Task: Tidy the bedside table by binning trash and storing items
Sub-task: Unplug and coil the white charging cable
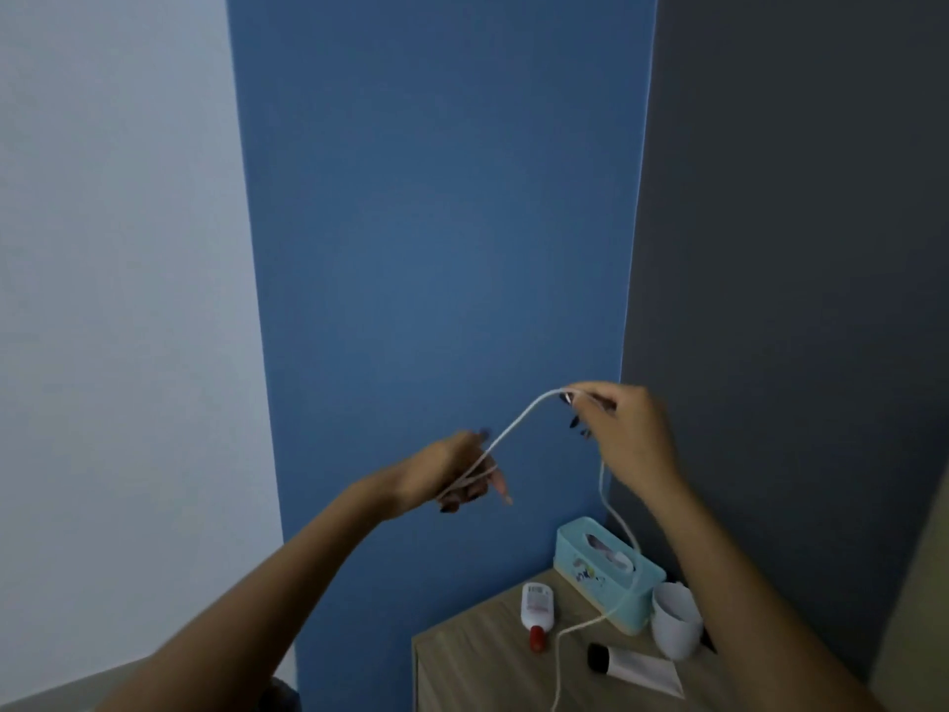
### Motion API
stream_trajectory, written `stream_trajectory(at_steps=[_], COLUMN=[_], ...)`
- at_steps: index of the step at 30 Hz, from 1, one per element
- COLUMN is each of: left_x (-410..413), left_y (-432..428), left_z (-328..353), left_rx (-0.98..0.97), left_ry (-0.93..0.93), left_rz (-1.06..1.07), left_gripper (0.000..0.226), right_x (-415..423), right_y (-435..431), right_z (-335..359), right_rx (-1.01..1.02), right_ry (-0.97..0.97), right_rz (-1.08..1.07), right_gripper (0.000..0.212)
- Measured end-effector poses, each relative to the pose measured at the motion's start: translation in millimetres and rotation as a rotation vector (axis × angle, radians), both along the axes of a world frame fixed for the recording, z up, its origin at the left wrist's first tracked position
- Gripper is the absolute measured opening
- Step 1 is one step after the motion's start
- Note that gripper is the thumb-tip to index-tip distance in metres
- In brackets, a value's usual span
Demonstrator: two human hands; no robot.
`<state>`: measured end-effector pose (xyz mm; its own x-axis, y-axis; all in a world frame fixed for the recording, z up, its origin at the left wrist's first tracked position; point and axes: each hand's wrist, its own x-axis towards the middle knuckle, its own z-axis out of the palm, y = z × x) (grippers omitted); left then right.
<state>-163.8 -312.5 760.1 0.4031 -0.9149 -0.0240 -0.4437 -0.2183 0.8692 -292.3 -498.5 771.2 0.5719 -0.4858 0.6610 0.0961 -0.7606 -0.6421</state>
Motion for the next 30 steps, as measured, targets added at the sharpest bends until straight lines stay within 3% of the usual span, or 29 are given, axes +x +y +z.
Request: stream_trajectory(at_steps=[1,5,7,9,12,17,19,22,25,30], left_x=[-4.9,-24.7,-29.6,-28.1,-13.7,22.3,35.6,41.4,36.1,2.5], left_y=[-1.0,-11.1,-20.8,-30.3,-34.0,-12.0,0.2,19.7,33.5,37.2], left_z=[3.5,20.6,31.8,40.9,48.9,46.7,44.5,38.4,27.0,13.3], left_rx=[-0.035,-0.346,-0.557,-0.705,-0.735,-0.499,-0.386,-0.212,-0.053,-0.137], left_ry=[0.080,0.454,0.538,0.529,0.240,-0.758,-0.944,-0.909,-0.733,-0.418], left_rz=[-0.030,-0.103,-0.071,-0.032,0.058,0.110,0.134,0.217,0.234,0.180], left_gripper=[0.063,0.030,0.029,0.023,0.022,0.025,0.045,0.039,0.028,0.048], right_x=[8.0,39.3,49.8,55.4,53.8,34.4,25.3,12.6,5.5,11.6], right_y=[-0.1,14.2,33.7,61.4,100.8,95.5,74.8,42.7,17.9,-6.7], right_z=[1.5,-8.2,-20.0,-33.6,-50.5,-44.5,-32.7,-17.5,-2.7,13.4], right_rx=[0.051,0.172,0.192,0.185,0.080,-0.040,-0.073,-0.114,-0.144,-0.008], right_ry=[-0.049,-0.091,-0.036,0.066,0.188,0.291,0.339,0.339,0.280,0.012], right_rz=[-0.004,-0.034,-0.008,0.077,0.199,0.218,0.214,0.162,0.096,0.033], right_gripper=[0.016,0.026,0.034,0.029,0.020,0.023,0.023,0.022,0.022,0.021])
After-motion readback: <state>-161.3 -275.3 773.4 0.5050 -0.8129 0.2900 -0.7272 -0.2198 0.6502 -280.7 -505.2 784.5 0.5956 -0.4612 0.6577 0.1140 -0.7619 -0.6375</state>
